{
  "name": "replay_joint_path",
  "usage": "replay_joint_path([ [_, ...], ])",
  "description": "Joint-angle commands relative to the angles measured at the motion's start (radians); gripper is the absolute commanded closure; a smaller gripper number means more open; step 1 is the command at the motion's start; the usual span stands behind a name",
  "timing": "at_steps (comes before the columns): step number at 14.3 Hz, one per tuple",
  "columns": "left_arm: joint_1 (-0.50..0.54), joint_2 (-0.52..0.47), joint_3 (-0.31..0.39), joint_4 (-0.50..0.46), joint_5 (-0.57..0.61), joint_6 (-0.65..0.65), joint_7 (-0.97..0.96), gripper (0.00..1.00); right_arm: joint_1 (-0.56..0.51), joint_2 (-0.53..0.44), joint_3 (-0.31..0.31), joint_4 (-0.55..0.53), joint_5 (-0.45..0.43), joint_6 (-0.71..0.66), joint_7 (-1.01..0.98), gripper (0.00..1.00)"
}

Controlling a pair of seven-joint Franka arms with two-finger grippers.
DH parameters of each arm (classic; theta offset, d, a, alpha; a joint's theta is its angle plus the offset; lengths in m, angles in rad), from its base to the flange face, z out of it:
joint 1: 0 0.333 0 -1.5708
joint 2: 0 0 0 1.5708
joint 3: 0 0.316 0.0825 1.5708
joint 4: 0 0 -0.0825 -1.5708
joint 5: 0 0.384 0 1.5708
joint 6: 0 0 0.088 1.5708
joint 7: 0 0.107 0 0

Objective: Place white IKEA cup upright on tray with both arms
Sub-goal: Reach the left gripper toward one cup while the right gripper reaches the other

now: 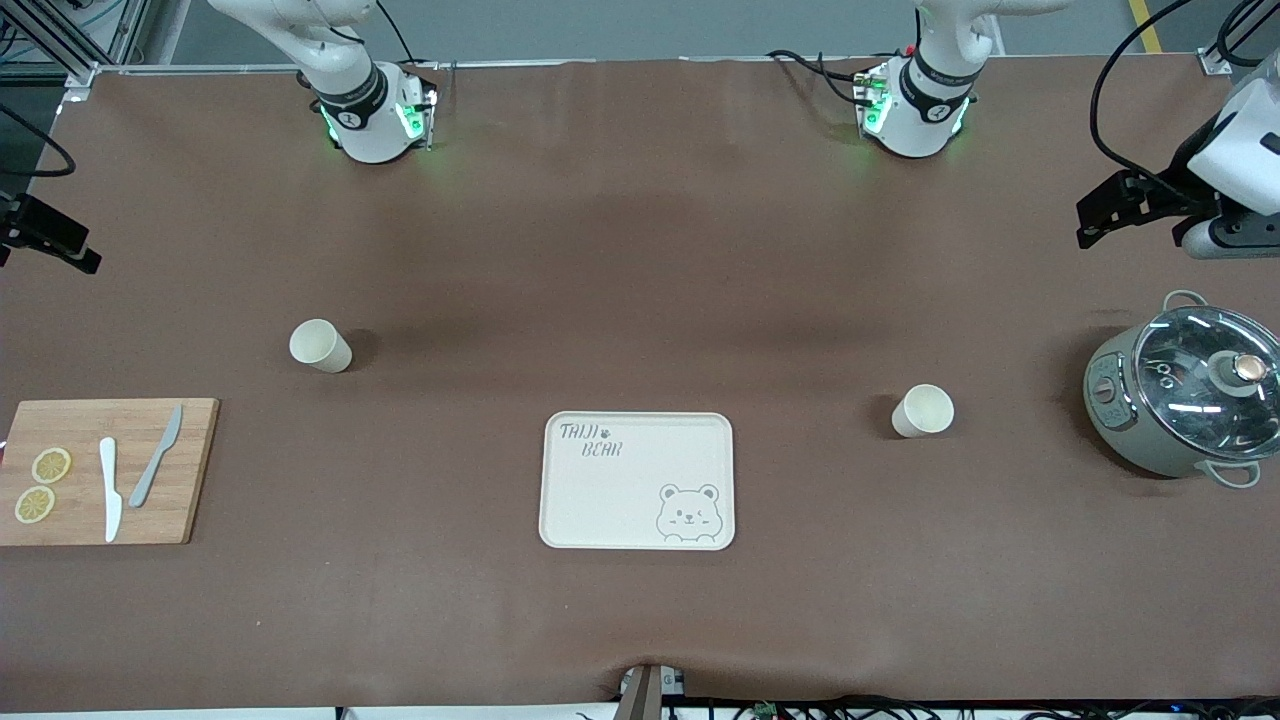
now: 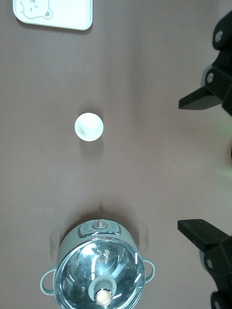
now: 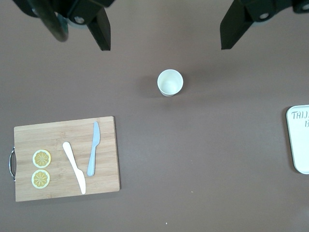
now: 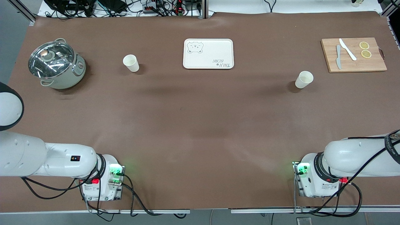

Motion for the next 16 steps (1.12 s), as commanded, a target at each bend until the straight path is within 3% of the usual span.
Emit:
replay_joint_path([
  [1, 0.011, 0.009, -0.002, 0.030, -0.019, -0.039, 0.004, 0.00, 0.005, 0.009, 0.001, 0.019, -0.019, -0.015, -0.004, 0.00],
  [9, 0.009, 0.057, -0.002, 0.043, -0.004, -0.042, -0.071, 0.00, -0.003, 0.011, 0.001, 0.020, -0.017, -0.013, -0.009, 0.00],
  [16, 0.018, 0.138, -0.002, 0.030, -0.013, -0.036, -0.089, 0.00, -0.007, 0.089, 0.000, 0.033, -0.020, -0.002, -0.012, 0.00],
])
